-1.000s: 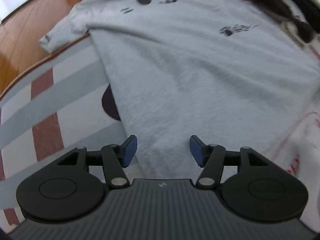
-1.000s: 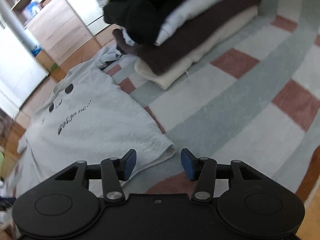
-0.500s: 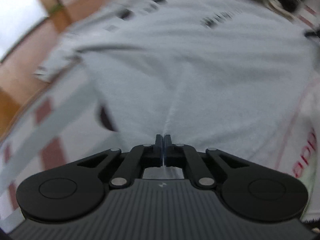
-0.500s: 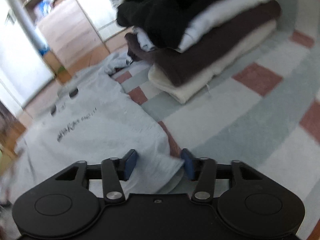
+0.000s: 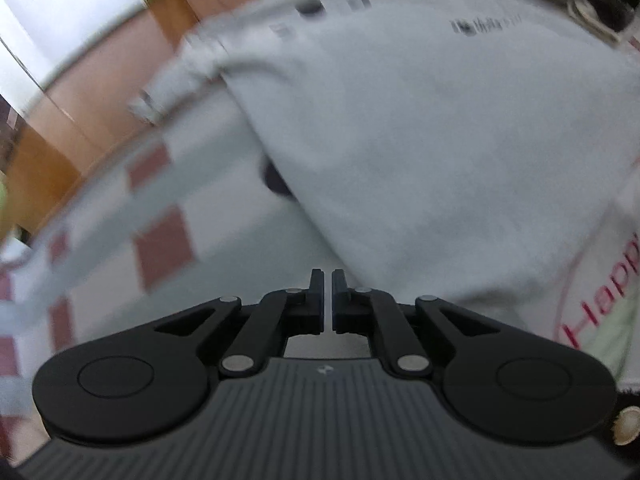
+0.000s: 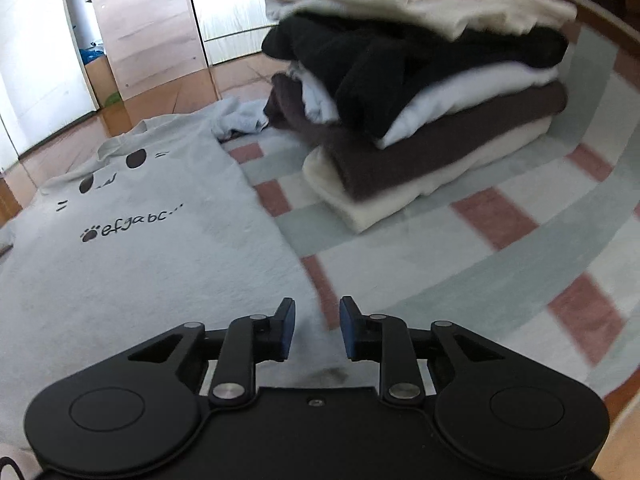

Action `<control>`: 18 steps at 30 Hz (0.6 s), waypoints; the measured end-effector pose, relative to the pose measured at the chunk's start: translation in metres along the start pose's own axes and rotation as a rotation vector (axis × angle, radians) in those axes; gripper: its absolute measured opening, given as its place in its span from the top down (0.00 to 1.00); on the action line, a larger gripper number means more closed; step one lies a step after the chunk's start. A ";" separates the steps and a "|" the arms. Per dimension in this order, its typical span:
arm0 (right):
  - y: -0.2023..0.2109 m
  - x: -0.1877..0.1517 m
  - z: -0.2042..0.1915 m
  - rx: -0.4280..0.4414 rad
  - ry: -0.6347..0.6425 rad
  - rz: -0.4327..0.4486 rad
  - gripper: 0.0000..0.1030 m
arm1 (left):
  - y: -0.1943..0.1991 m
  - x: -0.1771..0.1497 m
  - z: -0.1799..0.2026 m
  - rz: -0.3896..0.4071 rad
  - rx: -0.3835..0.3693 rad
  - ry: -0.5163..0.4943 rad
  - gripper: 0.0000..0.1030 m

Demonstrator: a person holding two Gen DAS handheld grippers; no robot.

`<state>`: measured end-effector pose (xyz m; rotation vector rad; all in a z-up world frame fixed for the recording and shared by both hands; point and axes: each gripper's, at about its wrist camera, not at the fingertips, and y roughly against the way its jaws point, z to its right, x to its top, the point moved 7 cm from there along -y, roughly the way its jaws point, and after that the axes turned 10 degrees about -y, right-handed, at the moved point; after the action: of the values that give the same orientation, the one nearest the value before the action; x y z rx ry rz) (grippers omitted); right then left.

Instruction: Fold clothes

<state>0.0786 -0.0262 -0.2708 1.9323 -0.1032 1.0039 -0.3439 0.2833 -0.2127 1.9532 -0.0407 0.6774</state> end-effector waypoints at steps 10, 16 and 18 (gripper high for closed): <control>0.021 -0.040 -0.017 0.041 0.428 -0.082 0.71 | 0.010 0.042 0.021 0.222 -0.115 -0.137 0.58; 0.007 -0.030 -0.010 0.071 0.318 -0.051 0.71 | 0.002 0.063 0.080 0.408 -0.149 -0.382 0.56; 0.002 -0.018 -0.010 0.069 0.266 -0.028 0.71 | -0.007 0.071 0.096 0.393 -0.215 -0.392 0.56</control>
<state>0.0599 -0.0253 -0.2793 1.8381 0.1110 1.2494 -0.2396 0.2245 -0.2150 1.8558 -0.7252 0.5029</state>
